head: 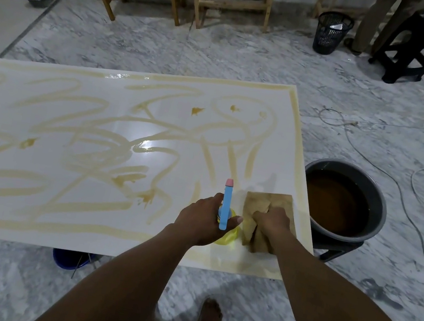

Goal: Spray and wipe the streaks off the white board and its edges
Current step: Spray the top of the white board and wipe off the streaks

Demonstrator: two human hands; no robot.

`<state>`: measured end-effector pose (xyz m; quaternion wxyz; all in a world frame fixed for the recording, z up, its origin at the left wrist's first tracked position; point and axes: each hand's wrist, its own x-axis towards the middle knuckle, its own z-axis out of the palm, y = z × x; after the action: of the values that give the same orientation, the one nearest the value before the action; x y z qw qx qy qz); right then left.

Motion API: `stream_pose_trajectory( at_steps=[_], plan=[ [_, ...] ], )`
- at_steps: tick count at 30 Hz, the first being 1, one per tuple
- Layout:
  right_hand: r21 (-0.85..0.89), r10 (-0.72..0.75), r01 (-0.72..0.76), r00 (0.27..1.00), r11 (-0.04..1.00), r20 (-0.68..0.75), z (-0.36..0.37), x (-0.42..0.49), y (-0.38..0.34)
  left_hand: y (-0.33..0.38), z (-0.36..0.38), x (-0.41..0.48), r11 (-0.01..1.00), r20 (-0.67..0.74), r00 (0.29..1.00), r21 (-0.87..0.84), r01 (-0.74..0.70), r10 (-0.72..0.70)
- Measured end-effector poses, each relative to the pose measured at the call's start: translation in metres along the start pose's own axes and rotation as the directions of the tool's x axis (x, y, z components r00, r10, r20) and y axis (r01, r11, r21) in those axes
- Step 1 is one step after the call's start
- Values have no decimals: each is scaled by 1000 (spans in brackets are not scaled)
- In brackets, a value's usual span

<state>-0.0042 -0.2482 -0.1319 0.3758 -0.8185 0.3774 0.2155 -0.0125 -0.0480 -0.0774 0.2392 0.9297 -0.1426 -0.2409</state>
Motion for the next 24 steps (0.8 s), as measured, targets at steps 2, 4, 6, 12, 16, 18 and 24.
stream_pose_trajectory(
  at_steps=[2,4,6,12,16,18,24],
  plan=[
    [37,-49,49,999,998,1,-2,1,-2,-2,1,1,1000,0,1000,0,4,-4],
    [70,-130,128,991,989,27,-9,0,-3,-2,1,0,1000,1,1000,2,2,-2],
    [67,-193,191,981,979,17,-18,-1,-1,-2,0,-1,1000,-2,1000,-6,-2,2],
    [-90,-226,218,970,972,-91,-48,6,19,3,-2,-3,1000,3,1000,-21,21,-21],
    [-179,-149,127,982,976,-114,-54,9,32,7,-4,-5,1000,5,1000,-16,11,-11],
    [-284,-156,107,975,953,-156,-49,4,37,7,-6,-6,1000,-7,1000,-24,10,-10],
    [-687,-524,306,842,659,-127,-21,-10,38,10,-8,-9,999,-16,999,-40,36,-37]
  ],
)
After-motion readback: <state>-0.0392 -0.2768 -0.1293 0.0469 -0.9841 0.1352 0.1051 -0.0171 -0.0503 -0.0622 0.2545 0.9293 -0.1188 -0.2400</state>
